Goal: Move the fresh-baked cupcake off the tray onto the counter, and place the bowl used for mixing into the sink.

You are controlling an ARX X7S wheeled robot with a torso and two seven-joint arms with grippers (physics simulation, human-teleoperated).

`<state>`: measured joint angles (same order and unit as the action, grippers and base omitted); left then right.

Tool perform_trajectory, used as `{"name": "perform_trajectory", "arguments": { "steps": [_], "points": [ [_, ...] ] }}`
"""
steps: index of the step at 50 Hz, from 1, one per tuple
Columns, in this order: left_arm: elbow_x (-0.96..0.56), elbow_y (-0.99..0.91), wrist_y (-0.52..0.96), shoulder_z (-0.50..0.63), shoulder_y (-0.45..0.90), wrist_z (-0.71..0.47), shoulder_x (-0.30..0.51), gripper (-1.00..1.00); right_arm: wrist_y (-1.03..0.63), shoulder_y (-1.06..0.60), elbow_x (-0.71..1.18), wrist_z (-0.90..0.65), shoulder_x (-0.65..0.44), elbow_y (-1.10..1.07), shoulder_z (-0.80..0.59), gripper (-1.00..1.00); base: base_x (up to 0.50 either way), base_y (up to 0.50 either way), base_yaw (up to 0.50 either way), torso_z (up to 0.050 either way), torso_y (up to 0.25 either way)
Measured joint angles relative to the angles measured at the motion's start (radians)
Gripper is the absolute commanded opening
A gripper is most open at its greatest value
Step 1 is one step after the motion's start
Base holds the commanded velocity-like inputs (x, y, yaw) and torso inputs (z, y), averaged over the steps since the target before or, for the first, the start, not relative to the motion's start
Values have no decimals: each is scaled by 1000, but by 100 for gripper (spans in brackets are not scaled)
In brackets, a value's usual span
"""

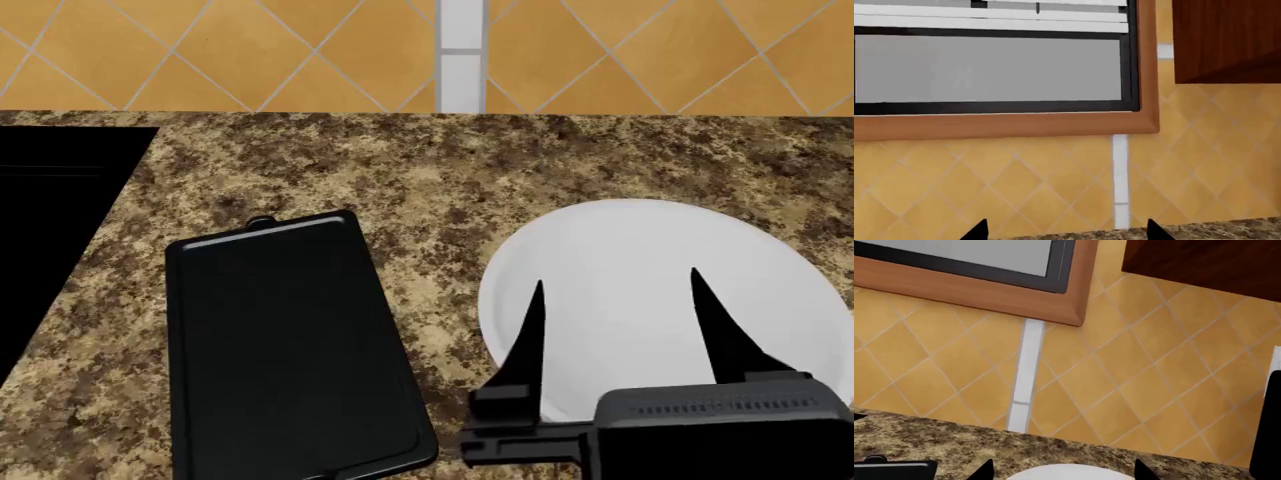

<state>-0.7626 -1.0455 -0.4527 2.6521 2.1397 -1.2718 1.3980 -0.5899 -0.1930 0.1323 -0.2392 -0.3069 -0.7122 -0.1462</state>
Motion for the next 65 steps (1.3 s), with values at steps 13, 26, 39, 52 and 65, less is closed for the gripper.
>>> {"name": "perform_trajectory", "arguments": {
  "steps": [13,26,39,52,65],
  "points": [
    [77,-1,-29,174,102,-59,125,100,-427,-154,212,-37,-37,-190,116,100,0,0,0,0,0],
    [82,-1,-34,261,176,-78,105,100,-811,-402,976,-543,-192,-158,419,100,0,0,0,0,0],
    [79,-1,-39,295,204,-76,94,100,-827,-454,1290,-811,-271,-34,620,100,0,0,0,0,0],
    [24,-1,-9,255,202,-17,129,100,-764,-414,1329,-811,-226,88,708,100,0,0,0,0,0],
    [-22,2,15,196,175,25,151,100,-711,-366,1294,-797,-173,210,721,100,0,0,0,0,0]
  ]
}}
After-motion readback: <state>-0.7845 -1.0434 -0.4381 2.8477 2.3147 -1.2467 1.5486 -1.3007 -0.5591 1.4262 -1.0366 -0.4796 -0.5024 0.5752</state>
